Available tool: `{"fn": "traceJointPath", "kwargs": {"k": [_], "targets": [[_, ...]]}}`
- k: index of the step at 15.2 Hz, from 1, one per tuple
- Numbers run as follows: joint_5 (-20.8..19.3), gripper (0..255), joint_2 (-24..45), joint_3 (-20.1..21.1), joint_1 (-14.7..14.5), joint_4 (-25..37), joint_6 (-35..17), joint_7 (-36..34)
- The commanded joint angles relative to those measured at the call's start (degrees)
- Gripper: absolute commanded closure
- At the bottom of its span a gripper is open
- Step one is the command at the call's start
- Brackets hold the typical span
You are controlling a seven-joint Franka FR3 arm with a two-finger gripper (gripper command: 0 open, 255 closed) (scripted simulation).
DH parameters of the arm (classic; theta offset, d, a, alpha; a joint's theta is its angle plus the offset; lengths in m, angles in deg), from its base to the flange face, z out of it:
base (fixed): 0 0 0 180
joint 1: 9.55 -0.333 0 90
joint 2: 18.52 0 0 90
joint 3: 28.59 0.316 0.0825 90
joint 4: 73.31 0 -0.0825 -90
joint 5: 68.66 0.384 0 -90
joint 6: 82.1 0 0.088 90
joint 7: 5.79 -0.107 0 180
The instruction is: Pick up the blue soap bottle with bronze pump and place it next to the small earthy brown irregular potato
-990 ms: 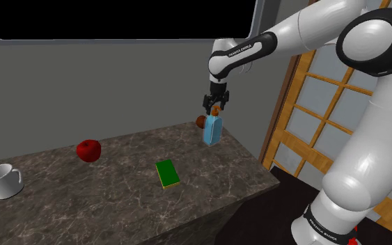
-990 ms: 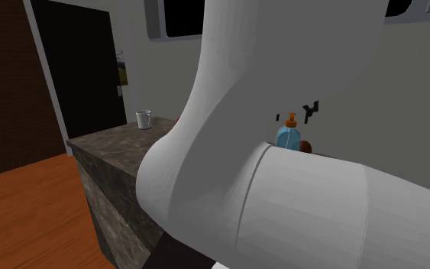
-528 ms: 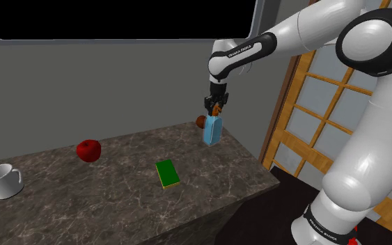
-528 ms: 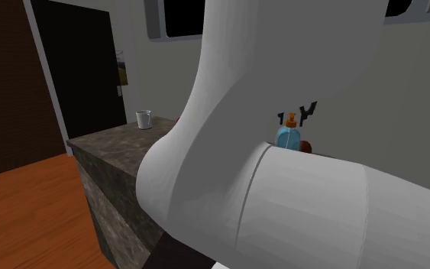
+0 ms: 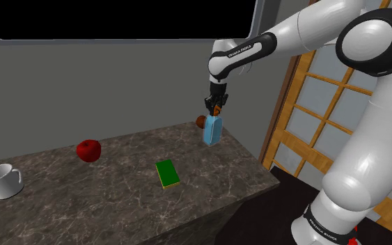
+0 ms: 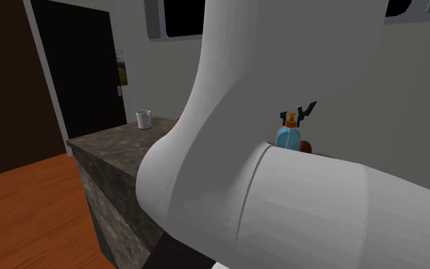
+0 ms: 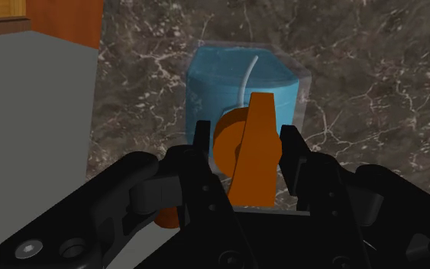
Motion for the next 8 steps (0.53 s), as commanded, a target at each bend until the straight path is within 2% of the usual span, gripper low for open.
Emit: {"fn": "traceJointPath", "kwargs": {"k": [1, 8], "targets": [[0.0, 255, 0.0, 0.0, 0.0, 0.0, 0.0, 0.0], [0.3, 255, -1.8, 0.0, 0.0, 3.3, 5.1, 0.2]]}}
